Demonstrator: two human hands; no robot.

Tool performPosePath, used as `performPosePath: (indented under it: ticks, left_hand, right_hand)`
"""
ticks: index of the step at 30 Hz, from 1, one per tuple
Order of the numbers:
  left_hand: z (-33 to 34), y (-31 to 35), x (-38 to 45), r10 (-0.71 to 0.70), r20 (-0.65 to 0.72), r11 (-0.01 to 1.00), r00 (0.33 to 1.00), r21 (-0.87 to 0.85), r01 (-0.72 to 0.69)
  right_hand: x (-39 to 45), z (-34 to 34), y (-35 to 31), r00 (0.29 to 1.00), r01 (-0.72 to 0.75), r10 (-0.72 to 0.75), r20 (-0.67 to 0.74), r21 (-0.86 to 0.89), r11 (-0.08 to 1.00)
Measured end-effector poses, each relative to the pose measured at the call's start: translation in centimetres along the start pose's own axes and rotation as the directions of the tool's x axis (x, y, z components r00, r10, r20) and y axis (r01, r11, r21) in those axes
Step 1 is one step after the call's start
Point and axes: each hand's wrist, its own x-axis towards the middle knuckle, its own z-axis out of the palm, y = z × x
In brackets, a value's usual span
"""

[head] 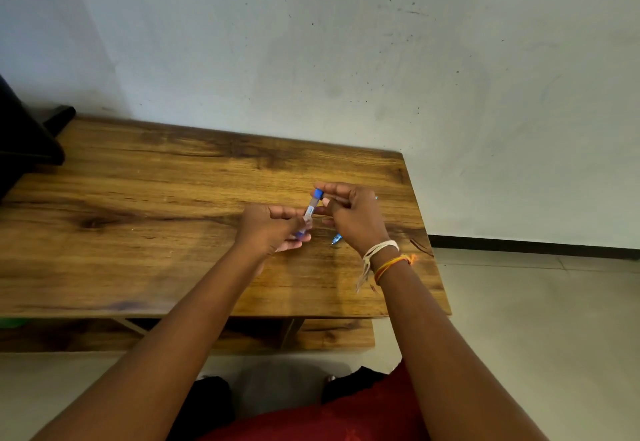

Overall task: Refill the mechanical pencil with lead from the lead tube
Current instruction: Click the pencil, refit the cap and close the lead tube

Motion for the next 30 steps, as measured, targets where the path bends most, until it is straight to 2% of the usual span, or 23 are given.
performPosePath:
  ticks: [2,4,6,8,10,13,19,25,30]
  left_hand:
    - [0.3,-0.1,-0.1,0.001,-0.006,0.999,1.000,0.052,0.000]
    - [0.5,-0.3,0.1,0.023,-0.076,0.993,0.997,0.113,-0.014]
    - [0.1,-0.4,0.3,0.088,-0.155,0.978,0.984,0.200,-0.056]
    - [-0.2,-0.5,0.5,0.179,-0.192,0.949,0.965,0.292,-0.118]
    - [-0.5,-0.6,0.4,0.238,-0.198,0.915,0.951,0.374,-0.151]
    - [-0.7,-0.9,0.7,0.274,-0.242,0.884,0.931,0.446,-0.144]
    - [0.2,-1.6,1.5,0.379,-0.320,0.842,0.868,0.508,-0.181]
    - [0.5,-2.1,2.4,0.489,-0.375,0.802,0.787,0.548,-0.238]
    - [0.4,-2.3,2.9,0.555,-0.346,0.731,0.756,0.637,-0.246]
  right_hand:
    - [-0.1,0.1,0.1,1.000,0.017,-0.019,-0.017,-0.093,0.995]
    - [0.0,-0.2,0.3,0.989,-0.002,-0.033,-0.142,-0.244,0.970]
    - [0.0,-1.1,0.7,0.946,-0.092,-0.038,-0.321,-0.381,0.920]
    - [0.1,-2.1,1.1,0.916,-0.235,0.043,-0.400,-0.447,0.863]
    - [0.2,-2.5,1.5,0.906,-0.362,0.188,-0.379,-0.464,0.808]
    - [0.0,-1.8,2.0,0.909,-0.403,0.275,-0.314,-0.491,0.772]
    - [0.4,-0.2,2.0,0.916,-0.369,0.242,-0.321,-0.431,0.824]
    - [0.6,1.9,1.7,0.939,-0.252,0.113,-0.325,-0.425,0.869]
    - [1.1,2.4,1.8,0.938,-0.224,0.071,-0.339,-0.437,0.871]
